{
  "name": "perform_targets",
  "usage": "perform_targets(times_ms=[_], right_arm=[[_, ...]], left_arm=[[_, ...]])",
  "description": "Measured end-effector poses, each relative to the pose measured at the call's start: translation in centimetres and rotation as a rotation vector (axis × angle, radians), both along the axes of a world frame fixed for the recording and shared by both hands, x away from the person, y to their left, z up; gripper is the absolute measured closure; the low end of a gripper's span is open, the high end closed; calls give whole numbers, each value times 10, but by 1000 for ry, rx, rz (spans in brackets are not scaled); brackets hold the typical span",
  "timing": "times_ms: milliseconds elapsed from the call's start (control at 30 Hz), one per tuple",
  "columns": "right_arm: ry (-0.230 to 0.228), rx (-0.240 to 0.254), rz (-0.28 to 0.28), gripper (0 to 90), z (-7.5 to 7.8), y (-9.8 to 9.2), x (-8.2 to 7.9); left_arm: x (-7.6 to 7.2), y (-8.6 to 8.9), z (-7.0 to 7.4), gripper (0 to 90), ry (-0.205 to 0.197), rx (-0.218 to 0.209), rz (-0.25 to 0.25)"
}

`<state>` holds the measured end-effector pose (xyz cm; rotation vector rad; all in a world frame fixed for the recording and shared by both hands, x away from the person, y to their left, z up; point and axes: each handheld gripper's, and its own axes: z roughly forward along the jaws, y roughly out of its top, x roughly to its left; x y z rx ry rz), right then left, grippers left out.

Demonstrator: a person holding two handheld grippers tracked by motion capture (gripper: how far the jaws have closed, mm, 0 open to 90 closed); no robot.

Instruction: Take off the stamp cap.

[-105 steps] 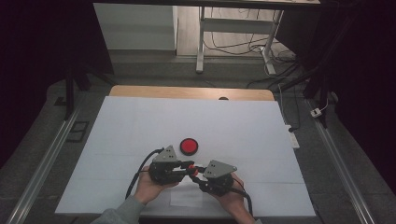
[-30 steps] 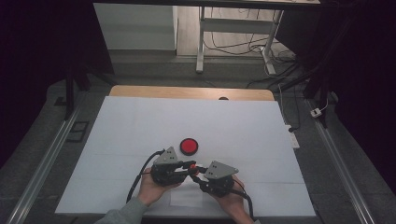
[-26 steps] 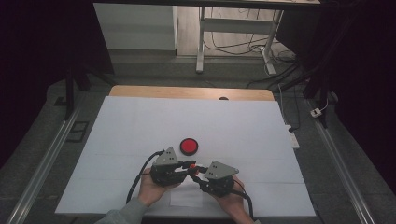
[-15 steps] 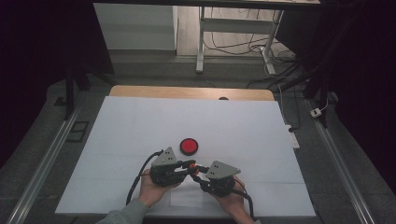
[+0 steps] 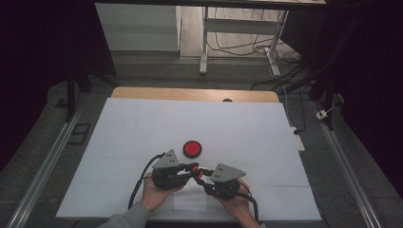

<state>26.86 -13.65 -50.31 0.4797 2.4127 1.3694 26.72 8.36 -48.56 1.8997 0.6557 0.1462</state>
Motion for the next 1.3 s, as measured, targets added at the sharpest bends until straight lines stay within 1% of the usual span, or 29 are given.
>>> perform_targets(times_ms=[33, 100, 167, 200, 233, 267, 400, 533, 600, 633, 700, 733, 833, 867, 900, 933, 1033, 1100, 1200, 1300], right_arm=[[-3, -7, -5, 653, 0, 0, 0], [1, 4, 0, 653, -1, 0, 0], [2, -4, 1, 653, -1, 0, 0], [2, 2, 1, 653, -1, 0, 0], [3, -6, 1, 653, -1, 0, 0], [3, -1, 0, 653, -1, 0, 0], [4, -9, -3, 653, -1, 0, 0], [5, -4, 0, 653, -1, 0, 1], [10, -10, -1, 653, -1, 0, 1], [9, -21, -3, 652, -1, 0, 1], [28, -10, 4, 649, -2, 0, 1], [32, -2, 5, 649, -3, 0, 2], [48, -2, 5, 647, -4, 0, 2], [55, 8, 5, 647, -5, 1, 3], [54, -10, -1, 647, -4, 0, 3], [62, 6, 3, 646, -5, 1, 3], [84, -8, -3, 647, -5, 1, 4], [100, 0, -1, 649, -7, 1, 5], [91, 1, -7, 652, -6, 1, 4], [62, 6, -6, 655, -5, 1, 3]], left_arm=[[0, 0, 0, 736, -1, 0, 0], [0, 0, 0, 736, 1, 2, -1], [0, 0, -1, 737, 1, 3, 1], [0, 0, -1, 737, 2, 4, 1], [0, -1, -1, 737, 0, 4, 2], [0, -1, -1, 737, 2, 5, 1], [0, 0, -1, 737, 6, -1, -1], [0, 0, -2, 737, 6, -2, 1], [-1, -2, -2, 737, -15, 20, 4], [-2, -2, -2, 737, -19, 26, 3], [-2, -2, -3, 737, -15, 28, 5], [-2, -2, -3, 737, -13, 30, 6], [-3, -3, -4, 737, -14, 36, 6], [-3, -4, -4, 736, -15, 40, 6], [-3, -4, -5, 736, -16, 43, 7], [-3, -4, -5, 737, -15, 46, 7], [-4, -6, -6, 737, -21, 59, 12], [-4, -6, -7, 737, -22, 62, 14], [-3, -4, -6, 737, -22, 46, 15], [-3, -3, -5, 737, -15, 28, 15]])
